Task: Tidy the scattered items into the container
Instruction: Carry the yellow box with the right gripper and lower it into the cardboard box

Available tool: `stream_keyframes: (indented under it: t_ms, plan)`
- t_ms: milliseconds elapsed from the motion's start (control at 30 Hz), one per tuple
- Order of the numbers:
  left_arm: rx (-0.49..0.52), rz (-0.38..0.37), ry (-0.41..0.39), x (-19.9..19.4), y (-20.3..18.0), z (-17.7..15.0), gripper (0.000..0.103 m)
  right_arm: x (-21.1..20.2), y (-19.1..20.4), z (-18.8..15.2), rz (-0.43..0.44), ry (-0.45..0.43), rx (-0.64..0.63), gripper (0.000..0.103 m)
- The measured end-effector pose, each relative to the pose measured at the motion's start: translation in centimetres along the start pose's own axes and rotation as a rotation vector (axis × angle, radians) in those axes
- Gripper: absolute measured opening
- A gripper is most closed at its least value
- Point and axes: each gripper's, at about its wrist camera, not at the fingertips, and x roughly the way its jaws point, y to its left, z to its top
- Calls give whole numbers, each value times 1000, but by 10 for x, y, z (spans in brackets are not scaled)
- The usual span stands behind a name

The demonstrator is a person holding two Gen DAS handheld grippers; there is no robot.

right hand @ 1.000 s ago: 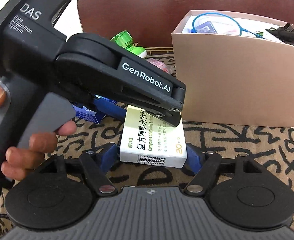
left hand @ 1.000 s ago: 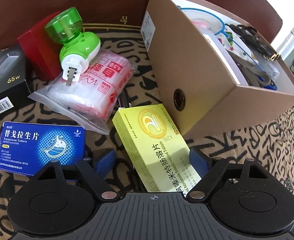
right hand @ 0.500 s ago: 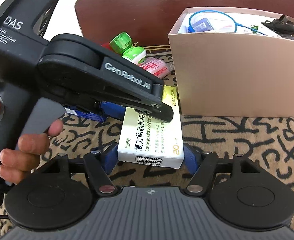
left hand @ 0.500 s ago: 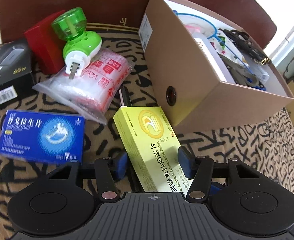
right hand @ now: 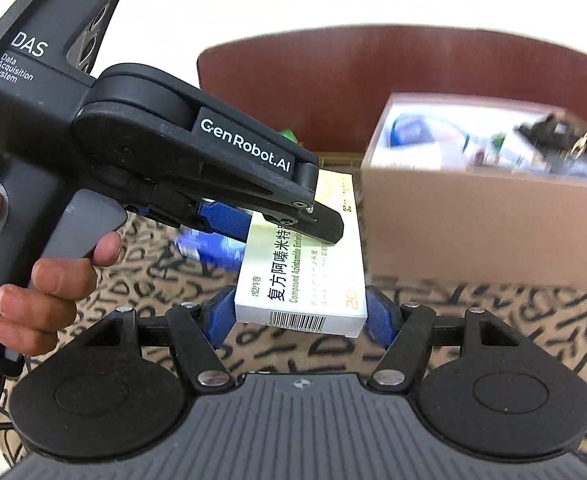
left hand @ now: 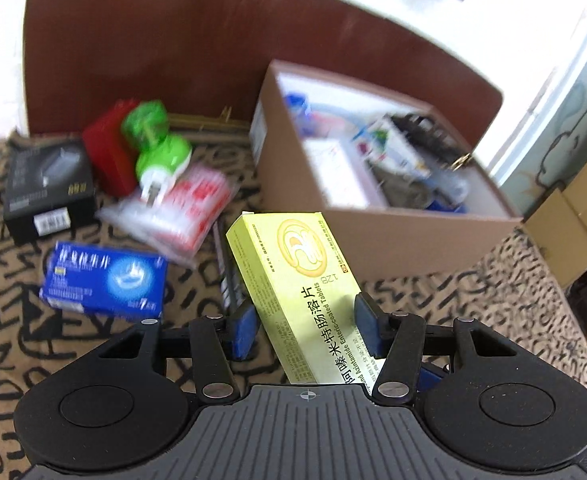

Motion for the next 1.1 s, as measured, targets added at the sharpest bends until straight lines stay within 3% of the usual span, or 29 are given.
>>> stream_keyframes:
  t_ms: [267, 467, 833, 1000, 1100]
  plan:
    - [50, -58, -79, -11, -33, 32, 53, -18, -13, 27, -64, -118, -25, 71]
    - [88, -106, -110, 4, -54, 66, 53, -16, -37, 49, -134, -182, -22, 71]
    - [88, -218, -33, 82, -67, 119, 53, 12, -83, 70, -260, -180, 19, 71]
    - [90, -224, 3, 118, -67, 132, 53, 35, -104, 73, -280, -148, 50, 72]
    - [91, -200, 15, 131, -62, 134, 74, 47, -112, 72, -273, -121, 51, 73]
